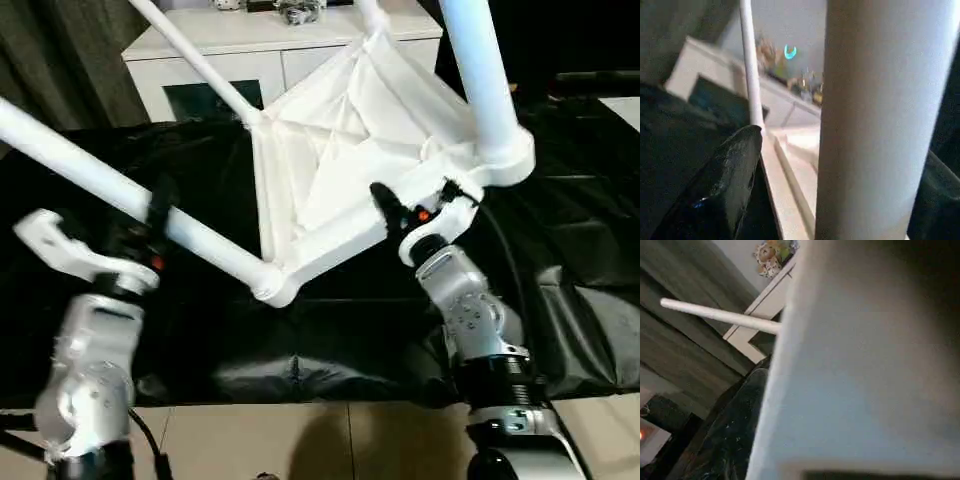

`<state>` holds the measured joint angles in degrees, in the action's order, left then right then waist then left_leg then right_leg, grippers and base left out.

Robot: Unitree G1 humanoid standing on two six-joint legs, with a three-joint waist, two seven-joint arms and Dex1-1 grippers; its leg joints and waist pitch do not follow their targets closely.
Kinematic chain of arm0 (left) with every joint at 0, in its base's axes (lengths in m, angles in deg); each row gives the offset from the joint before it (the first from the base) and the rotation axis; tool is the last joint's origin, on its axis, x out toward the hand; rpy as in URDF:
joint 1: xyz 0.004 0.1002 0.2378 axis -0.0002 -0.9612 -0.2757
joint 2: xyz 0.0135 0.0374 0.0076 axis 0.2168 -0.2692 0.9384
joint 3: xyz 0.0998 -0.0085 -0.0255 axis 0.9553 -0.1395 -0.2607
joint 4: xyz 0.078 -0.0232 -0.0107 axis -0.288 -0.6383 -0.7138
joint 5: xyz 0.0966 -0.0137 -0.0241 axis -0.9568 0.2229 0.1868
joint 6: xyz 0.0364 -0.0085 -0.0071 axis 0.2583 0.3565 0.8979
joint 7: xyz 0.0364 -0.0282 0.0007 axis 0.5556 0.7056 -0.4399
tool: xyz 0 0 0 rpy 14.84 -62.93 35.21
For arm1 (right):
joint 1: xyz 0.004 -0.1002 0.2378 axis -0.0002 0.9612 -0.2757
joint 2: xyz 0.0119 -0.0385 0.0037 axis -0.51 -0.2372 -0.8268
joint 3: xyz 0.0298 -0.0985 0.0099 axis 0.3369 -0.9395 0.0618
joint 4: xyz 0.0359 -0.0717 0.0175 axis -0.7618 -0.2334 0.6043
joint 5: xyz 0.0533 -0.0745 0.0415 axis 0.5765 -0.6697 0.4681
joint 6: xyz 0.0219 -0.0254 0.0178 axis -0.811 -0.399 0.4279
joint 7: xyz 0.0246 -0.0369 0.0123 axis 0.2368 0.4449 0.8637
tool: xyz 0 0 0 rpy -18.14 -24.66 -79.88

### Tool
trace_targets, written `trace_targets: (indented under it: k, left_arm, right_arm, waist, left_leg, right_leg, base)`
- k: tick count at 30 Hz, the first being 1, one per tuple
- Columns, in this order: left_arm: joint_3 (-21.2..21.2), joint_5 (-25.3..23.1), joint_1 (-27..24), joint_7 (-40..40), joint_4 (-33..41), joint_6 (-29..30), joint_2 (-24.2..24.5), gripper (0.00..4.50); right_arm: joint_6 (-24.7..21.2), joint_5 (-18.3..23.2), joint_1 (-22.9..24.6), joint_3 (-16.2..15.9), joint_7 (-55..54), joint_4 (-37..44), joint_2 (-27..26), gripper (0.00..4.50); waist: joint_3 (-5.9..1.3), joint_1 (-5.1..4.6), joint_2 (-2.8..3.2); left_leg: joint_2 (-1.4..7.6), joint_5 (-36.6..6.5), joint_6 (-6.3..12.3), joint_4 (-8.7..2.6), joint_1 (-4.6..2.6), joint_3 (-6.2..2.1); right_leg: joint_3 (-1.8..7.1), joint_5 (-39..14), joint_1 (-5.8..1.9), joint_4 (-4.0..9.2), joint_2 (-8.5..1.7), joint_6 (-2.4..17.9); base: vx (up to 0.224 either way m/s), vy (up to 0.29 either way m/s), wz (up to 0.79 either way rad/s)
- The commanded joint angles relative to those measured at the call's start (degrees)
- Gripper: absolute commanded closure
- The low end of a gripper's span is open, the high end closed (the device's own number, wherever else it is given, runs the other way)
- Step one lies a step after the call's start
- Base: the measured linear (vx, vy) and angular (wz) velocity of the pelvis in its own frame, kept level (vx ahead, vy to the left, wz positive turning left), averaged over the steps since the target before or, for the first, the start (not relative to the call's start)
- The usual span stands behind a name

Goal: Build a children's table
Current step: Flip table

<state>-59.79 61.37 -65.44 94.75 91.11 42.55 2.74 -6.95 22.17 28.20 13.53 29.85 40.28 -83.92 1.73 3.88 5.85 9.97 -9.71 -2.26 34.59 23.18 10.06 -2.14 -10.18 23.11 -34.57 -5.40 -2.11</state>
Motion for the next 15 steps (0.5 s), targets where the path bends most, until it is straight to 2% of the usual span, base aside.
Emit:
trace_targets:
  k: [1, 4, 6, 10, 12, 15]
  left_arm:
    - [-12.7, 0.7, -0.7, -6.9, -3.2, -5.2, 3.2, 0.57]
    - [-15.2, 3.1, 0.3, -7.5, -4.5, -6.2, 4.0, 0.57]
    - [-16.6, 5.5, 0.9, -7.2, -4.8, -6.4, 4.3, 0.57]
    - [-17.8, 7.5, 1.4, -6.4, -5.3, -7.3, 5.3, 0.57]
    - [-19.7, 8.0, 1.9, -6.6, -6.4, -9.4, 6.9, 0.57]
    - [-21.5, 8.4, 2.2, -6.9, -7.3, -10.2, 8.4, 0.57]
  right_arm:
    - [1.8, -3.7, 1.7, 4.8, -1.0, 4.8, 7.0, 2.36]
    - [1.3, -3.2, 2.0, 5.4, -1.4, 5.8, 8.0, 2.36]
    - [0.9, -3.2, 2.2, 5.8, -1.6, 6.3, 8.7, 2.36]
    - [-0.2, -3.7, 2.9, 6.0, -2.5, 7.7, 10.0, 2.36]
    - [-1.9, -4.0, 3.7, 6.1, -3.6, 9.8, 11.5, 2.36]
    - [-3.0, -4.4, 4.3, 6.1, -4.1, 11.4, 12.7, 2.36]
  waist:
    - [-3.75, -0.16, -1.19]
    - [-3.82, 0.0, -1.0]
    - [-3.72, 0.05, -1.21]
    - [-3.75, 0.13, -1.19]
    - [-3.7, 0.3, -1.38]
    - [-3.66, 0.52, -1.26]
  left_leg:
    - [1.7, -11.8, -0.33, -4.26, -1.64, -0.5]
    - [1.71, -11.8, -0.91, -4.27, -1.75, -0.46]
    - [1.57, -12.5, -1.35, -4.32, -1.65, -0.4]
    - [1.65, -13.1, -1.78, -4.39, -1.78, -0.5]
    - [1.57, -13.5, -2.1, -4.45, -1.77, -0.52]
    - [1.63, -14.4, -3.13, -4.57, -2.13, -0.59]
  right_leg:
    - [1.14, -11.1, -1.69, 3.59, -1.43, 7.5]
    - [1.17, -10.3, -1.62, 3.47, -1.41, 7.5]
    - [1.19, -11.1, -1.68, 3.55, -1.47, 7.5]
    - [1.18, -11.6, -1.66, 3.6, -1.4, 6.8]
    - [1.23, -12.3, -1.71, 3.69, -1.38, 5.9]
    - [1.23, -12.5, -1.56, 3.75, -1.21, 4.5]
  base:
    - [0.0, 0.0, 0.0]
    - [0.0, 0.0, 0.0]
    - [0.0, 0.0, 0.0]
    - [0.0, 0.0, 0.0]
    - [0.0, 0.0, 0.0]
    - [0.0, 0.0, 0.0]
